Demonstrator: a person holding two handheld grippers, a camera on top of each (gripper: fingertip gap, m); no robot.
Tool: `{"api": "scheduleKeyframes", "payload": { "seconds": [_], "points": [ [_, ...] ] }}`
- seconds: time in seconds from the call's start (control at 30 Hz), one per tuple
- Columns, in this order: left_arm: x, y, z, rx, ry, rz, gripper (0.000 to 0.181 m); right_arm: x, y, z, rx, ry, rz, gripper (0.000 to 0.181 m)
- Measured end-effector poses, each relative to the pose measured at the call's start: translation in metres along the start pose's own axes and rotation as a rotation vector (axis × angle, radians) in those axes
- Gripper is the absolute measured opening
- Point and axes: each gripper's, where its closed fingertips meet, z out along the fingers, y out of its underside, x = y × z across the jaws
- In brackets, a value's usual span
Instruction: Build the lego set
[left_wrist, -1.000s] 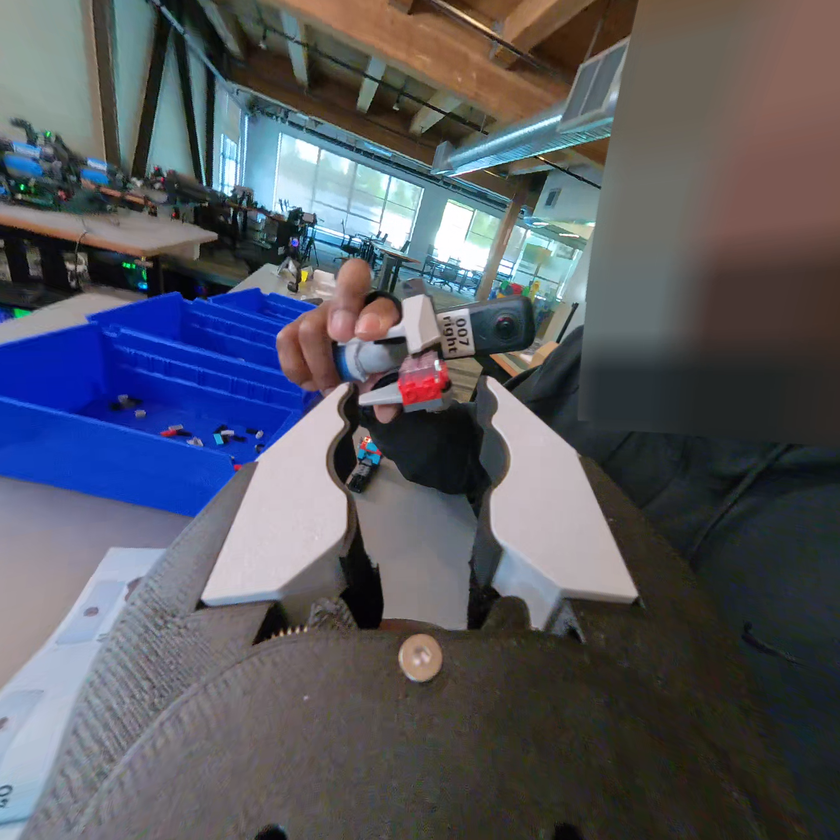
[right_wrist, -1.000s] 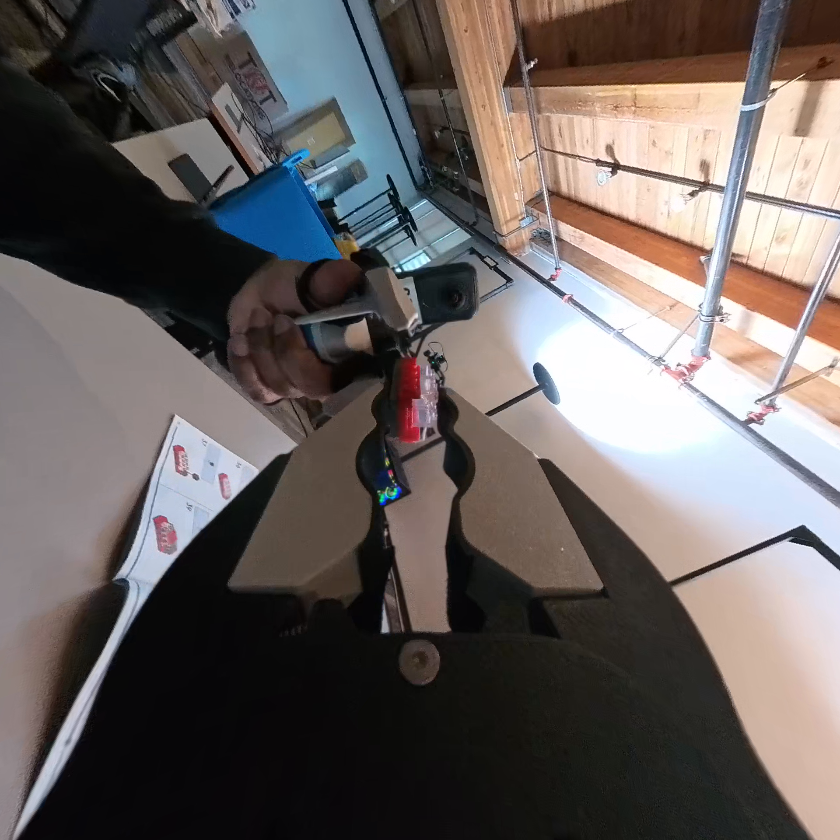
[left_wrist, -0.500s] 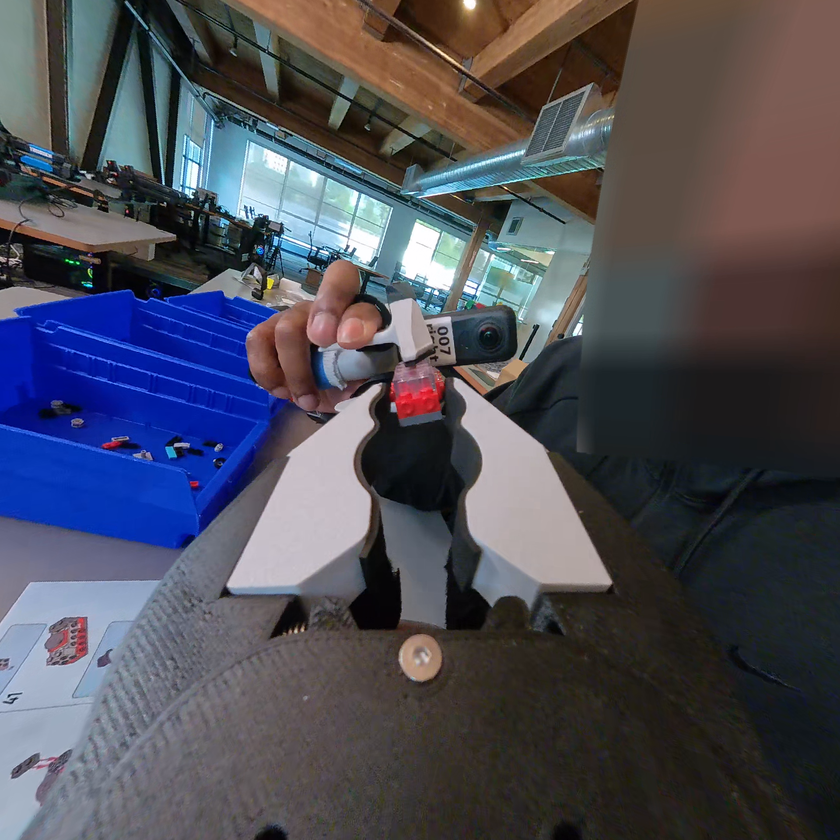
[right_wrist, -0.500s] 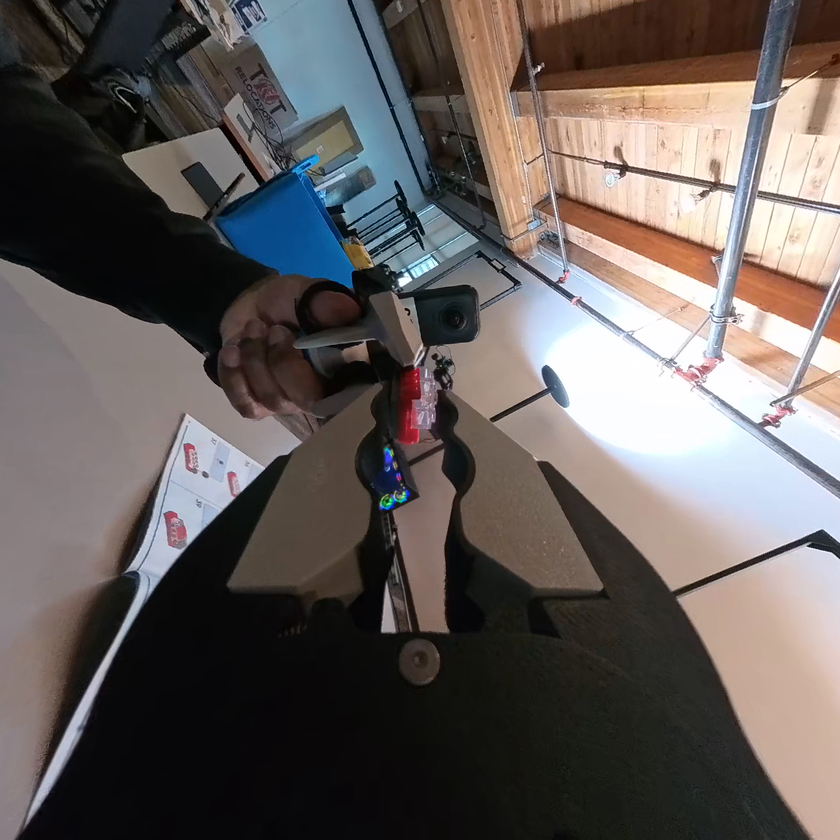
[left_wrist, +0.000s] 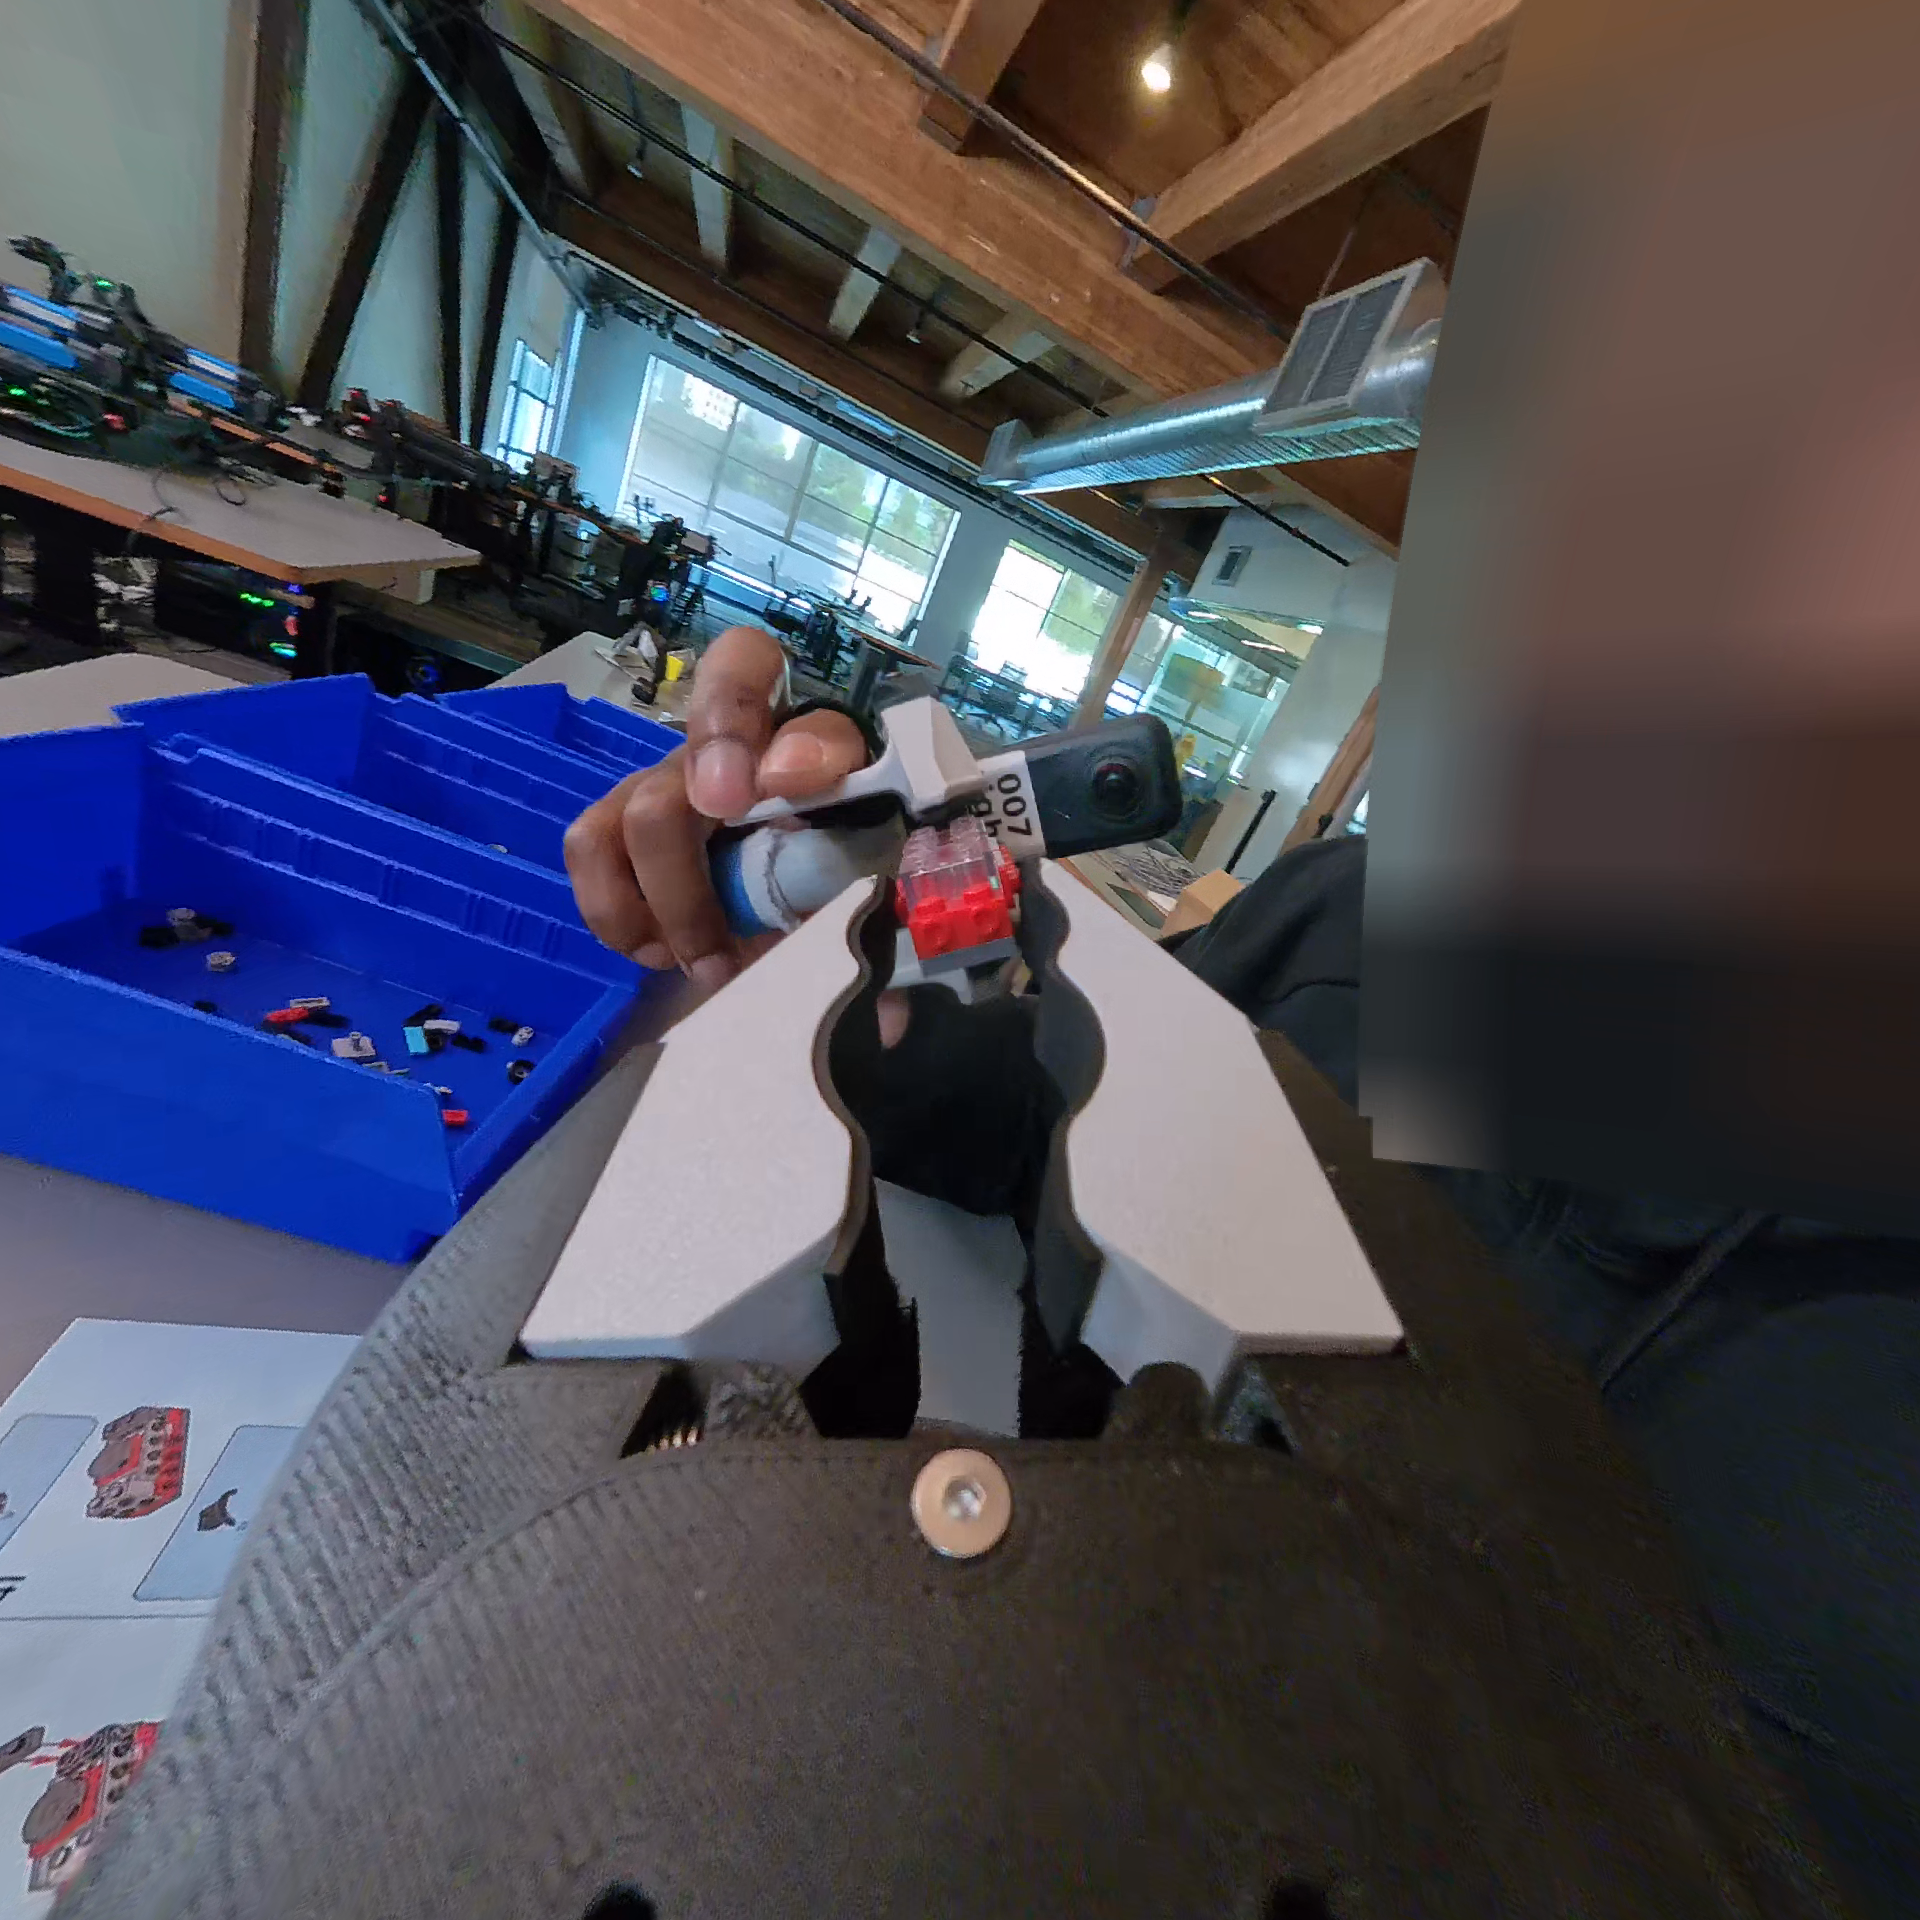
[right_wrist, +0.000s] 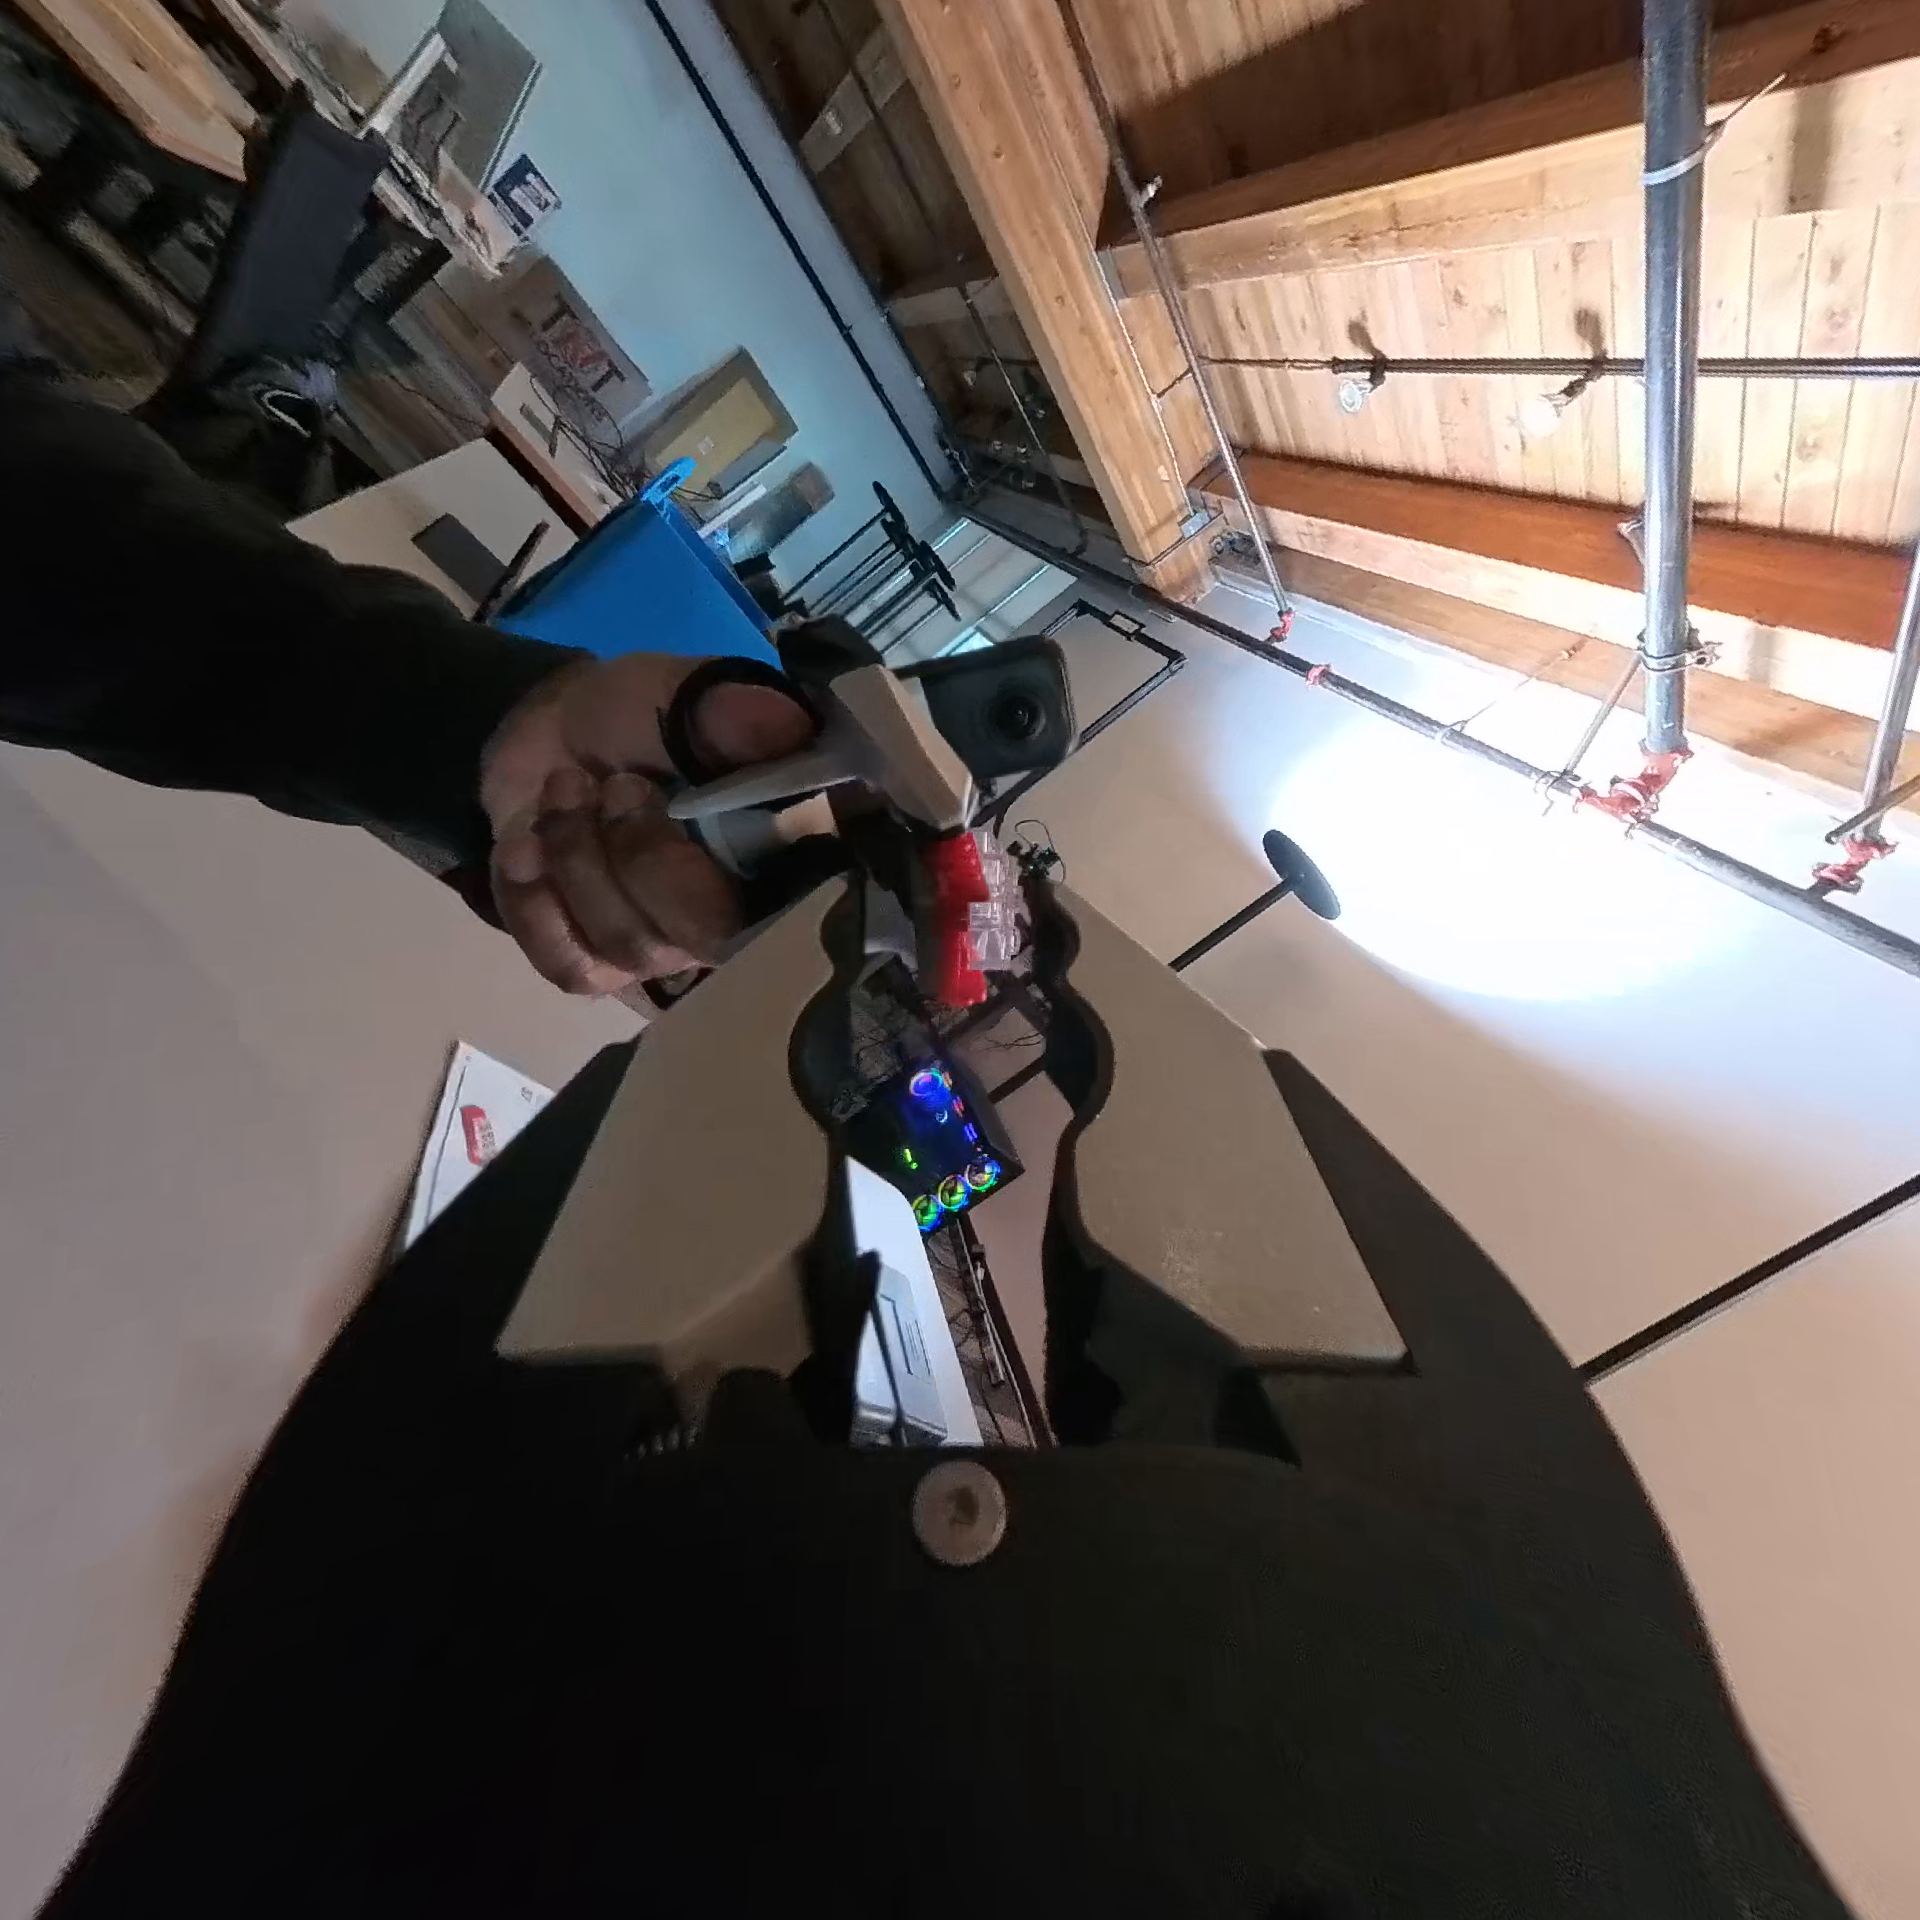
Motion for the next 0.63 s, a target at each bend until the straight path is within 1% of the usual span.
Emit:
{"api": "scheduleKeyframes", "payload": {
  "seconds": [0.07,0.23,0.37,0.4,0.43,0.63],
  "points": [
    [-0.002,-0.004,-0.001,0.016,-0.026,-0.017,0.023,0.005,0.000,-0.002,0.000,0.021,0.008,0.034],
    [-0.004,-0.011,-0.002,0.030,-0.096,-0.031,0.023,0.015,-0.002,-0.004,-0.018,0.049,0.015,0.034],
    [-0.006,-0.009,0.000,0.014,-0.135,-0.046,0.023,0.012,-0.005,-0.005,-0.024,0.028,-0.008,0.028],
    [-0.006,-0.008,0.001,0.006,-0.141,-0.050,0.023,0.012,-0.006,-0.005,-0.024,0.023,-0.013,0.029],
    [-0.006,-0.006,0.002,-0.003,-0.145,-0.052,0.023,0.011,-0.006,-0.005,-0.028,0.016,-0.017,0.025],
    [-0.002,0.000,0.007,-0.037,-0.129,-0.065,0.023,0.005,-0.006,-0.006,-0.037,-0.022,-0.028,0.021]
  ]
}}
